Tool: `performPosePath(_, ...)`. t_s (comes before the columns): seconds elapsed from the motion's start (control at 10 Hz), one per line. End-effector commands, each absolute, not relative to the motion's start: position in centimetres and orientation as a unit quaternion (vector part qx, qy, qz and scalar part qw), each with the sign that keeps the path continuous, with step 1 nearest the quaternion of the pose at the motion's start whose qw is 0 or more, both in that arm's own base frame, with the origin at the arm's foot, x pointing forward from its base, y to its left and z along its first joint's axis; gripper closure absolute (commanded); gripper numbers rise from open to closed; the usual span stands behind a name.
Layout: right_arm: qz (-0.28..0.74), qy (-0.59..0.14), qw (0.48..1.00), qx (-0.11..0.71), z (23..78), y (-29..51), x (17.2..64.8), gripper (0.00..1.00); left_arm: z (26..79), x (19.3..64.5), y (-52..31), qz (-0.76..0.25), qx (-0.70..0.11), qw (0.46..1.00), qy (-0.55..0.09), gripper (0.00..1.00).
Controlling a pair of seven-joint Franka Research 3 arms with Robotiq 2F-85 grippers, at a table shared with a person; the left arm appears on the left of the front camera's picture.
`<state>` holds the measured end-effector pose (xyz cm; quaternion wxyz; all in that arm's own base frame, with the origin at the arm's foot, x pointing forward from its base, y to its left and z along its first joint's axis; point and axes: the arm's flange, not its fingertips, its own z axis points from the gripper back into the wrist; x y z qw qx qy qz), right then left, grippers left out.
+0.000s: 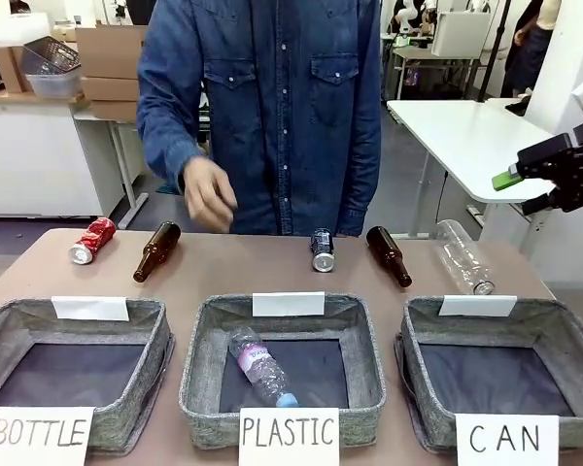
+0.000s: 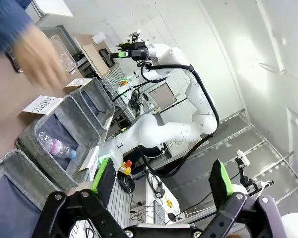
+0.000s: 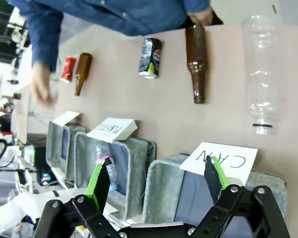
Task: Sort the can waste into the basket.
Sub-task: Pick up the can waste from the table and place it in the right Fabric basket.
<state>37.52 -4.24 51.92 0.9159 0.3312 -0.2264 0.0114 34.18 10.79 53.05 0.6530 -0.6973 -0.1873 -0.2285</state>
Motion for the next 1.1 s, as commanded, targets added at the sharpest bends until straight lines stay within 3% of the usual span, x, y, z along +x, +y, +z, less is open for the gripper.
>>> performPosePath(0.0,-0.014,-0.239,0.925,0.295,52.4,-1.5,39.5,0.0,53.0,34.0,10.9,-0.242,-0.697,0.648,-0.189,0.0)
performPosePath(0.3,0.027,-0.239,0.952,0.187,52.8,9.7,47.0,0.0,53.0,34.0,10.9,-0.242,-0.697,0.648,-0.189,0.0)
performPosePath(0.6,0.067,-0.172,0.977,0.108,50.2,20.1,54.2,0.0,53.0,34.0,10.9,-0.242,-0.697,0.648,-0.189,0.0)
performPosePath(0.9,0.062,-0.091,0.99,0.087,45.2,25.9,56.5,0.0,53.0,34.0,10.9,-0.242,-0.697,0.648,-0.189,0.0)
performPosePath(1.0,0.083,-0.15,0.98,0.102,45.5,22.4,54.8,0.0,53.0,34.0,10.9,-0.242,-0.697,0.648,-0.189,0.0)
